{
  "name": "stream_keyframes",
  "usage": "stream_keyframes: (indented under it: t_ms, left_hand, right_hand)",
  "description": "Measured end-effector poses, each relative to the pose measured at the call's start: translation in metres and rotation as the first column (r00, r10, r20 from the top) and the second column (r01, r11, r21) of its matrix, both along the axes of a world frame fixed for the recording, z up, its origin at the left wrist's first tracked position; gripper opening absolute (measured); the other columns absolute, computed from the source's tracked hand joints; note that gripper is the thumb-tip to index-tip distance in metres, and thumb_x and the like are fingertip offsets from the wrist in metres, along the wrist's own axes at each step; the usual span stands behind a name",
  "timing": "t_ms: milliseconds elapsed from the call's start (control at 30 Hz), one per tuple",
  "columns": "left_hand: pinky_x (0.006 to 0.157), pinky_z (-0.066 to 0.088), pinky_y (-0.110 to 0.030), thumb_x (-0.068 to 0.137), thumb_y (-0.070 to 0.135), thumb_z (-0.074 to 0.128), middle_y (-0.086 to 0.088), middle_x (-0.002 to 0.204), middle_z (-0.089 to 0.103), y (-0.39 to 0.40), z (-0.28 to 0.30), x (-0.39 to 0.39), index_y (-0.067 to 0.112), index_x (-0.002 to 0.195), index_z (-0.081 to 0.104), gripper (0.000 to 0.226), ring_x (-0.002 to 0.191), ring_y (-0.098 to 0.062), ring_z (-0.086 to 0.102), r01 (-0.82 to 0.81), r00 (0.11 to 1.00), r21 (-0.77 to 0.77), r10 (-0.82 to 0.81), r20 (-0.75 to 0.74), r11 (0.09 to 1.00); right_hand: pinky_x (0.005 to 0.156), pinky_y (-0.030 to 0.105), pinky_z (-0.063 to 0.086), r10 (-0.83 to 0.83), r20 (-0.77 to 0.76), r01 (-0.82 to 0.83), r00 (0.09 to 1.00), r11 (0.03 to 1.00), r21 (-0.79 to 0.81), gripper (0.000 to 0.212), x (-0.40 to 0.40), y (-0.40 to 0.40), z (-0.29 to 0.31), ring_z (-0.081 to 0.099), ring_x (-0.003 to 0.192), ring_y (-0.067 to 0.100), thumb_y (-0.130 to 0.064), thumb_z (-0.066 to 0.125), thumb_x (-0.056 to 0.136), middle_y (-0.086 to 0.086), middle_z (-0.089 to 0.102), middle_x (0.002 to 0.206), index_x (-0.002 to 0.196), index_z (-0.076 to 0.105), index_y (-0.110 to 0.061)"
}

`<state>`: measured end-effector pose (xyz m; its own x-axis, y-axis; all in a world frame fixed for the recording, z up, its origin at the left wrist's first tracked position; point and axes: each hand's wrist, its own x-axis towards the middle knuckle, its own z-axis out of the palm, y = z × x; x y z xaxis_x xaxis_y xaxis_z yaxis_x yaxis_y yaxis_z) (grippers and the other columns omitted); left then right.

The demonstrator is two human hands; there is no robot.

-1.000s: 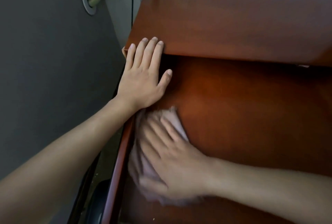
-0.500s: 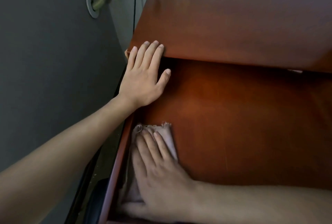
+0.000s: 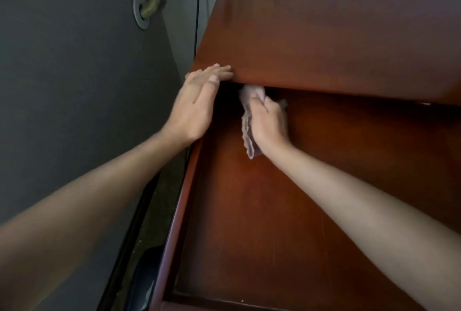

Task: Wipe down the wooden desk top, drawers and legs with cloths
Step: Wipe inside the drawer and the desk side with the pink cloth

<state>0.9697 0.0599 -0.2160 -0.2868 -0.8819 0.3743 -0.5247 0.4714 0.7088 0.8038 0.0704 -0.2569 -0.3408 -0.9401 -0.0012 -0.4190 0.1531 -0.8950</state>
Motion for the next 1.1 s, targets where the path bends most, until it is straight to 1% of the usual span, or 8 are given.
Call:
stream_keyframes:
  t_ms: [67, 200, 300, 400, 567, 667, 967, 1100]
  left_hand:
    - [0.123, 0.03, -0.04, 0.107, 0.031, 0.031, 0.001, 0.146, 0.06, -0.014, 0.011, 0.018, 0.015, 0.133, 0.067, 0.047, 0.143, -0.011, 0.047, -0.004, 0.994, -0.08, 0.013, 0.112, 0.997]
    - [0.128, 0.015, -0.038, 0.109, 0.039, 0.03, 0.007, 0.166, 0.033, -0.049, 0.026, 0.045, 0.029, 0.156, 0.043, 0.05, 0.155, -0.01, 0.022, 0.054, 0.881, 0.003, -0.049, 0.47, 0.999]
    - [0.124, 0.006, -0.024, 0.113, 0.043, 0.026, 0.017, 0.17, 0.016, -0.048, 0.021, 0.043, 0.035, 0.162, 0.028, 0.05, 0.155, 0.001, 0.011, 0.06, 0.879, 0.104, -0.102, 0.465, 0.993]
    - [0.126, 0.005, -0.027, 0.113, 0.046, 0.026, 0.018, 0.171, 0.011, -0.046, 0.014, 0.04, 0.035, 0.163, 0.023, 0.052, 0.156, -0.002, 0.009, 0.02, 0.89, 0.091, -0.06, 0.453, 0.996]
    - [0.119, 0.015, -0.023, 0.112, 0.049, 0.028, 0.025, 0.169, 0.01, -0.046, 0.011, 0.037, 0.038, 0.162, 0.025, 0.052, 0.154, -0.001, 0.014, 0.007, 0.924, 0.135, -0.058, 0.378, 0.991]
    - [0.115, 0.015, -0.02, 0.112, 0.045, 0.03, 0.025, 0.169, 0.012, -0.046, 0.009, 0.035, 0.038, 0.162, 0.027, 0.05, 0.153, 0.002, 0.014, 0.0, 0.938, 0.148, -0.051, 0.343, 0.989]
    - [0.121, 0.013, -0.026, 0.112, 0.044, 0.028, 0.025, 0.169, 0.009, -0.048, 0.008, 0.036, 0.037, 0.162, 0.026, 0.051, 0.154, 0.0, 0.012, 0.017, 0.951, 0.198, -0.077, 0.301, 0.98]
    - [0.121, 0.014, -0.027, 0.112, 0.047, 0.026, 0.025, 0.169, 0.009, -0.044, 0.01, 0.033, 0.037, 0.163, 0.025, 0.052, 0.154, -0.002, 0.013, 0.008, 0.95, 0.203, -0.071, 0.305, 0.979]
  right_hand:
    - [0.064, 0.05, 0.058, 0.15, 0.154, -0.151, 0.977, 0.989, -0.005, 0.041, 0.031, 0.009, 0.013, 0.067, 0.058, 0.031, -0.045, 0.042, 0.101, 0.009, 0.068, 0.065, 0.078, 0.062, -0.017]
    - [0.122, 0.058, 0.015, 0.433, -0.383, -0.501, 0.816, 0.86, -0.095, 0.053, 0.094, 0.023, -0.007, 0.021, 0.151, 0.041, -0.042, 0.03, 0.101, 0.021, 0.032, 0.159, 0.133, 0.063, -0.015]
    - [0.121, 0.055, -0.018, 0.531, -0.532, -0.661, 0.66, 0.747, -0.074, 0.045, 0.09, 0.063, -0.013, -0.016, 0.154, 0.04, -0.037, 0.038, 0.099, 0.013, 0.013, 0.169, 0.115, 0.074, -0.015]
    - [0.125, 0.054, -0.006, 0.619, -0.537, -0.791, 0.573, 0.589, -0.165, 0.045, 0.074, 0.109, -0.019, -0.01, 0.156, 0.036, -0.028, 0.046, 0.101, 0.014, 0.025, 0.166, 0.139, 0.058, -0.006]
    - [0.126, 0.049, -0.005, 0.372, -0.324, -0.421, 0.87, 0.902, -0.093, 0.074, 0.093, 0.093, -0.014, -0.013, 0.157, 0.031, -0.032, 0.042, 0.104, 0.019, -0.007, 0.17, 0.161, 0.007, 0.0]
    - [0.126, 0.047, 0.001, 0.227, -0.096, -0.228, 0.969, 0.974, 0.001, 0.067, 0.105, 0.036, 0.006, 0.014, 0.154, 0.036, -0.028, 0.048, 0.103, 0.019, 0.024, 0.164, 0.158, 0.018, -0.003]
    - [0.107, 0.009, -0.022, 0.262, -0.257, -0.288, 0.93, 0.955, -0.067, 0.071, 0.115, 0.095, 0.004, -0.003, 0.144, 0.017, -0.011, 0.048, 0.099, 0.007, 0.016, 0.166, 0.158, 0.01, 0.001]
    - [0.111, 0.018, -0.024, 0.493, -0.35, -0.505, 0.796, 0.861, 0.065, 0.08, 0.12, 0.172, 0.01, -0.006, 0.154, 0.022, -0.013, 0.047, 0.1, 0.01, 0.0, 0.167, 0.154, -0.005, 0.014]
